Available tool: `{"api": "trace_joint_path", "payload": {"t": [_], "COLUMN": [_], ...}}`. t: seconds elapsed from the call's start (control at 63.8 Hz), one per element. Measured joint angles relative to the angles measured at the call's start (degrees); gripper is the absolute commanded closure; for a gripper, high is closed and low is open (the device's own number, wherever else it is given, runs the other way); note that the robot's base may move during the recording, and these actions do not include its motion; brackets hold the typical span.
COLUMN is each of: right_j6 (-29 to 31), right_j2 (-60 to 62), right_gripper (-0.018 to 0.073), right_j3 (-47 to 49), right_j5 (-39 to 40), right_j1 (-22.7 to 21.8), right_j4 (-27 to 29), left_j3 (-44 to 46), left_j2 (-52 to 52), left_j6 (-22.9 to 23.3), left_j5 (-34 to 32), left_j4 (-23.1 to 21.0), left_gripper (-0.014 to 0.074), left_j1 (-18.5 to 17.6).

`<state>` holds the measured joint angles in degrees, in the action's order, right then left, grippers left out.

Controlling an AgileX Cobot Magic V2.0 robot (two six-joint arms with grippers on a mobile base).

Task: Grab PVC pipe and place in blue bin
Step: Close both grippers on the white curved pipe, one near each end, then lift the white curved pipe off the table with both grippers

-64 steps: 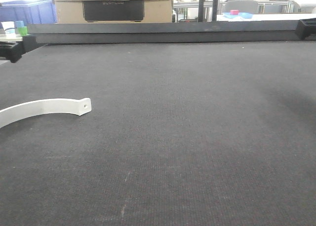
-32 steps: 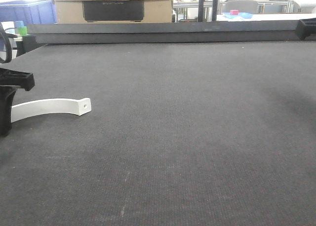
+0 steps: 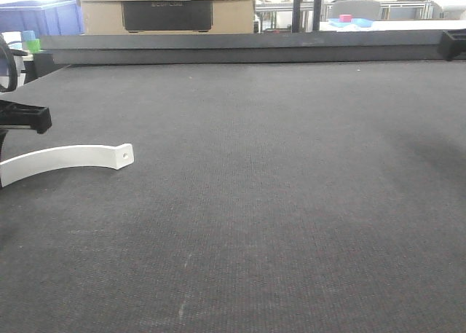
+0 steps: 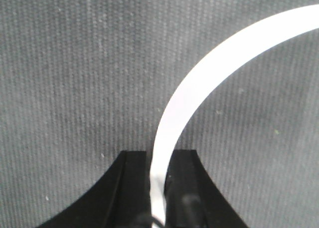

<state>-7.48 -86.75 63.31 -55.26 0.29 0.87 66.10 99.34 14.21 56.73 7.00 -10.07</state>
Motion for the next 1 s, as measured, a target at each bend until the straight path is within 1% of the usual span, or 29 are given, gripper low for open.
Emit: {"api": "trace_joint_path", "payload": {"t": [0.141, 0.251, 0.345, 0.486, 0.658, 0.72, 0.861, 1.002], "right_j6": [1.6, 2.7, 3.4, 3.8, 4.0, 4.3, 4.9, 4.9], "right_j2": [0.9, 3.7, 7.2, 12.2, 16.2, 18.1, 23.7, 30.0], "right_gripper": [0.0727, 0.0727, 0.0727, 0.0727, 0.0727, 0.0727, 0.0727, 0.0727], "right_j3": [1.7, 2.5, 2.8, 2.8, 2.8, 2.1, -2.3, -8.1], "right_j5": [-2.3, -2.2, -0.9, 4.0, 7.3, 9.6, 17.0, 25.9], "right_j1": [0.0, 0.0, 0.0, 0.0, 0.0, 0.0, 0.0, 0.0], "right_j4": [0.0, 0.3, 0.4, 0.5, 0.5, 0.5, 0.5, 0.5], "left_j3": [0.0, 0.0, -0.1, -0.1, -0.1, -0.1, -0.2, -0.6], "left_j2": [-2.3, -6.3, -10.5, -17.3, -24.8, -26.8, -30.9, -34.0], "left_j6": [-1.2, -4.0, -5.4, -6.0, -6.4, -6.5, -6.6, -6.6], "left_j5": [0.7, 0.5, -1.1, -7.0, -16.2, -18.6, -22.3, -23.6], "left_j4": [-1.9, -4.3, -5.8, -6.3, -6.3, -5.9, -4.1, -2.1], "left_gripper": [0.0689, 0.0689, 0.0689, 0.0689, 0.0689, 0.0689, 0.0689, 0.0689], "left_j1": [0.0, 0.0, 0.0, 0.0, 0.0, 0.0, 0.0, 0.0]}}
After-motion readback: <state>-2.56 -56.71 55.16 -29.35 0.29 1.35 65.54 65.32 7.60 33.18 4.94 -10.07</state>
